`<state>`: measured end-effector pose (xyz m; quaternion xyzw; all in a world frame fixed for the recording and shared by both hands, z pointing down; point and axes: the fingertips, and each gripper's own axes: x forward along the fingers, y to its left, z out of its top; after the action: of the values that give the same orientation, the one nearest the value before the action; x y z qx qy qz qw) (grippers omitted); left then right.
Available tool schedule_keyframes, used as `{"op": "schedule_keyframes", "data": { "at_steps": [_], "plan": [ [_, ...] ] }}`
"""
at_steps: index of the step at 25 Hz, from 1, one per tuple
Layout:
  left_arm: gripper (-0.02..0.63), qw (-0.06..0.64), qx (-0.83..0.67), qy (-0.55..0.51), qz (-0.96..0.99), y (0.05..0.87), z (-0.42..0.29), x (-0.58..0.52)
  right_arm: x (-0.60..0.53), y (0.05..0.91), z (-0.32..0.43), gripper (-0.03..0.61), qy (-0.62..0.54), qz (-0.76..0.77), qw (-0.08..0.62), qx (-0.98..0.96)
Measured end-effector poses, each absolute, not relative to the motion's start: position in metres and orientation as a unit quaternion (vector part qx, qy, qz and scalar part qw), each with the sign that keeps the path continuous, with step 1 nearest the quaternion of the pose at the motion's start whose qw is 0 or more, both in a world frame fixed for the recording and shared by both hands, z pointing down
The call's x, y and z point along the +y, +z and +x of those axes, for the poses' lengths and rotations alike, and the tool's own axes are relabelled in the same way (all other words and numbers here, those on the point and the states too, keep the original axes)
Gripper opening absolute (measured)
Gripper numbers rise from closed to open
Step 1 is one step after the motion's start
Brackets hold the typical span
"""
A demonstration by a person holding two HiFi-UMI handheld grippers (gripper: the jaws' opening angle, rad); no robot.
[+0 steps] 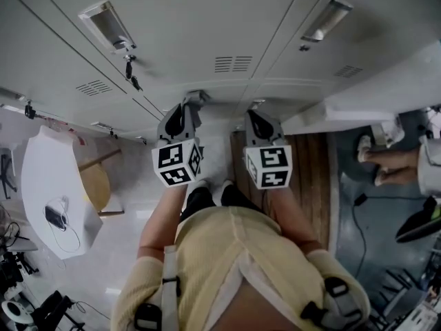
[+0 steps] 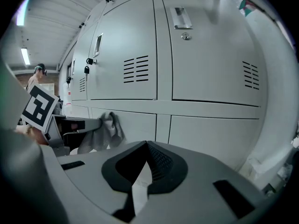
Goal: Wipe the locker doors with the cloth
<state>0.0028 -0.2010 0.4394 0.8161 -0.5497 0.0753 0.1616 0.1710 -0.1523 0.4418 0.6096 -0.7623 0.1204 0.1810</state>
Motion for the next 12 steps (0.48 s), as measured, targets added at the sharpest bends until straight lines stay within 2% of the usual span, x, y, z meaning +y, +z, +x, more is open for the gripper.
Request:
{"op": "schedule_keyframes", "data": {
  "at_steps": [12],
  "plan": [
    [0.017, 0.159, -0.513, 0.088, 0.839, 0.446, 0.060, -0.205, -0.153, 0.448, 0.213, 0.004, 0.130, 0.617, 0.184, -0.754]
  ]
}}
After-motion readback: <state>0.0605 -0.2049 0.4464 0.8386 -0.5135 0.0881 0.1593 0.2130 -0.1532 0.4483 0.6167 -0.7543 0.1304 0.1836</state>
